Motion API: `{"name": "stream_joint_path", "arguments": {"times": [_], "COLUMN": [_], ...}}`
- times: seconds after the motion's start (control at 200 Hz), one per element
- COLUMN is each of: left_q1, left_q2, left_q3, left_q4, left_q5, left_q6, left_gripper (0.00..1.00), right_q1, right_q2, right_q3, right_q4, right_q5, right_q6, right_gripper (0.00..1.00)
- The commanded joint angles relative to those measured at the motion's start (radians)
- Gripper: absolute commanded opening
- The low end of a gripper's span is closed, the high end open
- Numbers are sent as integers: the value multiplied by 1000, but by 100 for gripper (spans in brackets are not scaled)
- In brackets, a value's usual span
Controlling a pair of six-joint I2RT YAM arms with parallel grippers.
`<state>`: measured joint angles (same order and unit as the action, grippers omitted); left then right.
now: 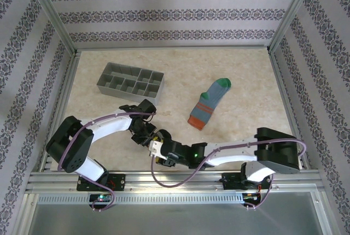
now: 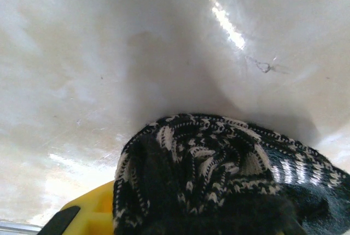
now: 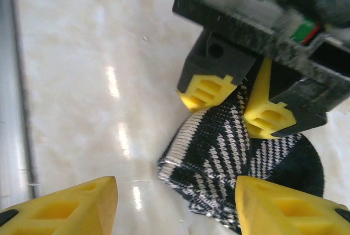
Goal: Roll the socks
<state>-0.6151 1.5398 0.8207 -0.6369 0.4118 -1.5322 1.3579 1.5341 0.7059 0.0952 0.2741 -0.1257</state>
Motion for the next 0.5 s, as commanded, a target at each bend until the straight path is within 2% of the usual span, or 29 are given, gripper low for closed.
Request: {"name": "stream_joint_path", "arguments": {"times": [0.0, 0.165, 0.295, 0.37, 0.435, 0.495], "left_q1": [-19, -19, -19, -19, -18, -17], "left_q2": [65, 62, 55, 41, 20, -3], "left_q3": [-55, -55, -61, -61, -61, -65], "left_q4": [-157, -147, -134, -127, -125, -113], "left_q5": [-65, -63, -61, -63, -71, -74], "left_q6": [26, 27, 23, 24, 25, 26], "left_gripper": [0, 0, 0, 0, 0, 12], "right_q1": [12, 11, -10, -37, -64, -83], "right_q2": [72, 140, 188, 219, 240, 250], "right_q3": [75, 123, 153, 171, 182, 189], "right_q4": [-18, -24, -73, -122, -163, -207], "right_q5": [221, 225, 195, 159, 114, 59], "right_q6": [-56, -57, 3, 58, 114, 150], "right_gripper": [57, 57, 54, 46, 30, 13]}}
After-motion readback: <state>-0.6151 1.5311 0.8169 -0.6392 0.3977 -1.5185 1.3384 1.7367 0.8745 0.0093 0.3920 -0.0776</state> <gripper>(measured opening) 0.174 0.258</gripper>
